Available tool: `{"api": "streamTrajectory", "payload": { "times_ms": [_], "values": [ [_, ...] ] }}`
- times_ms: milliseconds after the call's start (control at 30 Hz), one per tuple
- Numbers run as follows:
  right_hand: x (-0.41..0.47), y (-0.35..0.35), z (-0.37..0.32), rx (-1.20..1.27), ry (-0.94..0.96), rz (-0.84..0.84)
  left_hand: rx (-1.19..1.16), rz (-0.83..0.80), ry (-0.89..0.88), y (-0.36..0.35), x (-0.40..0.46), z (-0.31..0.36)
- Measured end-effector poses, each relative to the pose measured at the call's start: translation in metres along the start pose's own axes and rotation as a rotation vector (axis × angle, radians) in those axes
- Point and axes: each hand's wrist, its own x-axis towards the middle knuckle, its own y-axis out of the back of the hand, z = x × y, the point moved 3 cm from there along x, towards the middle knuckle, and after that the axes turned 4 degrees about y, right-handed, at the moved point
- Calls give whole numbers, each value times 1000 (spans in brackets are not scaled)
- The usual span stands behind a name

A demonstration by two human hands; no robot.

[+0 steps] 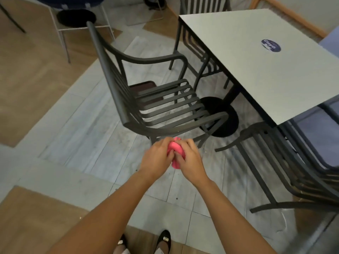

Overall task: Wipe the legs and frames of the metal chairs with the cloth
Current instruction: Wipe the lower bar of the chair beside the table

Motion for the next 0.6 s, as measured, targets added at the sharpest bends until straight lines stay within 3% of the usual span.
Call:
{"api": "streamTrajectory", "payload": {
  "times_ms": [300, 467, 600],
  "values": [
    [6, -62, -69, -179, 237, -78, 31, 59, 72, 76, -53, -68],
    [12, -128, -101, -269, 249, -121, 98, -15, 91, 118, -61, -132],
    [37, -190, -145, -287, 173, -32, 140, -61, 55, 171, -54, -192]
  ]
}}
